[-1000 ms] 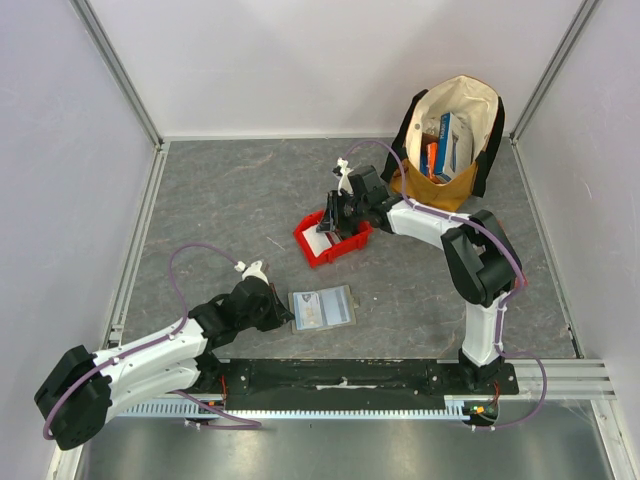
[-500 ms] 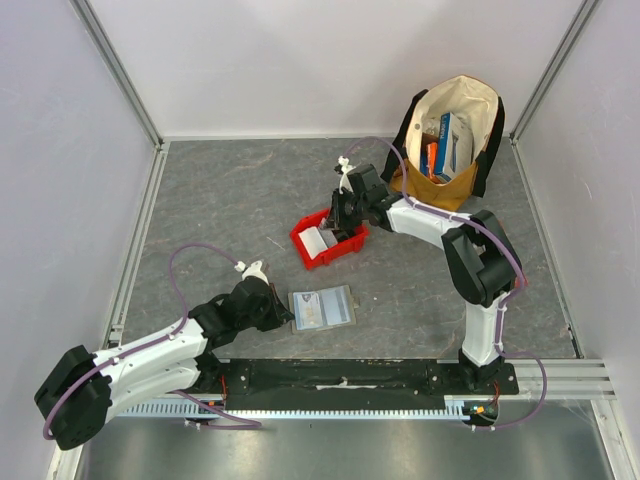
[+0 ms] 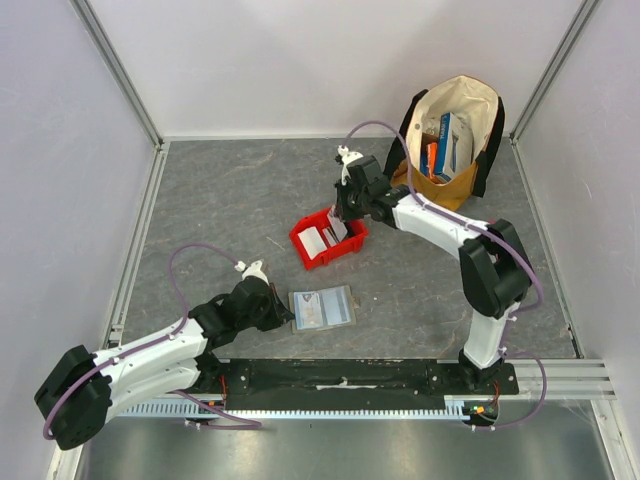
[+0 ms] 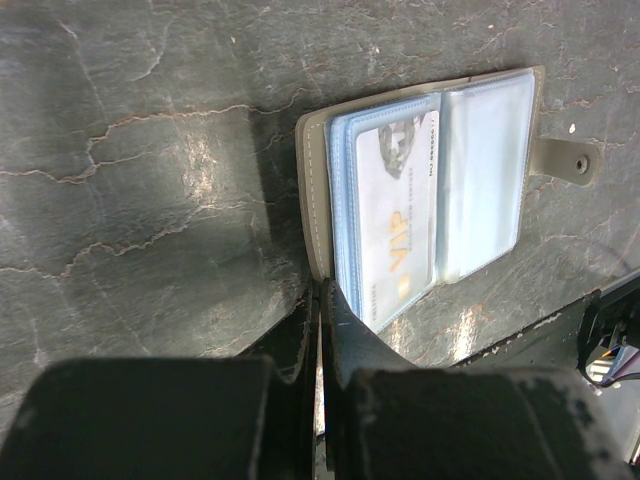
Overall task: Put the credit cards into the card holder
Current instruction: Pick up the credit card from the storage box.
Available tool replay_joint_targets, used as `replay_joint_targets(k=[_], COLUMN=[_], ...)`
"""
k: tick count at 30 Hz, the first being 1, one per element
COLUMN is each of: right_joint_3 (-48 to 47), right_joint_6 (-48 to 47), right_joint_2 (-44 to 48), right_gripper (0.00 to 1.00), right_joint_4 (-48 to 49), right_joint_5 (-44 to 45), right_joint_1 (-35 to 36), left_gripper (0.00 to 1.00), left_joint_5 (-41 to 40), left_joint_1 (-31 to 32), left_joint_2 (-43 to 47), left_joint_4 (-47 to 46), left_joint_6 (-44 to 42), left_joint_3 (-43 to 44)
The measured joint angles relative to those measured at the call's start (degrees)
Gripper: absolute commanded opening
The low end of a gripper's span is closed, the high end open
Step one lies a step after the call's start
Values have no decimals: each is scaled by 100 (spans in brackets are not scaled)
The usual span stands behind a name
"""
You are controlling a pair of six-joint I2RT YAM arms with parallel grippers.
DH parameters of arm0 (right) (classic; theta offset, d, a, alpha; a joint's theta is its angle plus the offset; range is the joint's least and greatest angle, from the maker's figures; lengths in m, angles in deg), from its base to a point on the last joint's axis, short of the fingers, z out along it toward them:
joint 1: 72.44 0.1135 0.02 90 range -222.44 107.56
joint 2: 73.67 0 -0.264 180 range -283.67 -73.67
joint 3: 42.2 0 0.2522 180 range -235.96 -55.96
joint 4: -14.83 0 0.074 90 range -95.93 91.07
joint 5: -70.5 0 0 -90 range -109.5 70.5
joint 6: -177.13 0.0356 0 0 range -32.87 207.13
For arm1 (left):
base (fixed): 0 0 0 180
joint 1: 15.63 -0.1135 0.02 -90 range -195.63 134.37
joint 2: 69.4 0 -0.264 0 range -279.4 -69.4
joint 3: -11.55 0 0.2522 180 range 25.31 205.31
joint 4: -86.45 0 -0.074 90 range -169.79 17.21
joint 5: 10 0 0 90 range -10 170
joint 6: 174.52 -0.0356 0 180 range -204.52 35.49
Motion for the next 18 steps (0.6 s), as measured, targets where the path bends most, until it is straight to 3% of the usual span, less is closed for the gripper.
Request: replay_joint_targets(k=[7,13,18], right_joint_3=[190,1137,2114], right_joint_6=[-361,-348,-111], right_joint_2=[1261,2765,3488], right_gripper=[0,0,0], right_joint_4=[-136,-225,-549], right_joint_5=[658,1027,1456], right_joint_1=[74,133,431], left_gripper=[2,2,2], left_joint_5=[2,4,4], left_joint_1=[0,0,0], left_joint_2=[-2,-2,-52], left_joint_4=[-22,-22,-24], left_joint_6=[0,0,0], left_joint_3=[0,0,4])
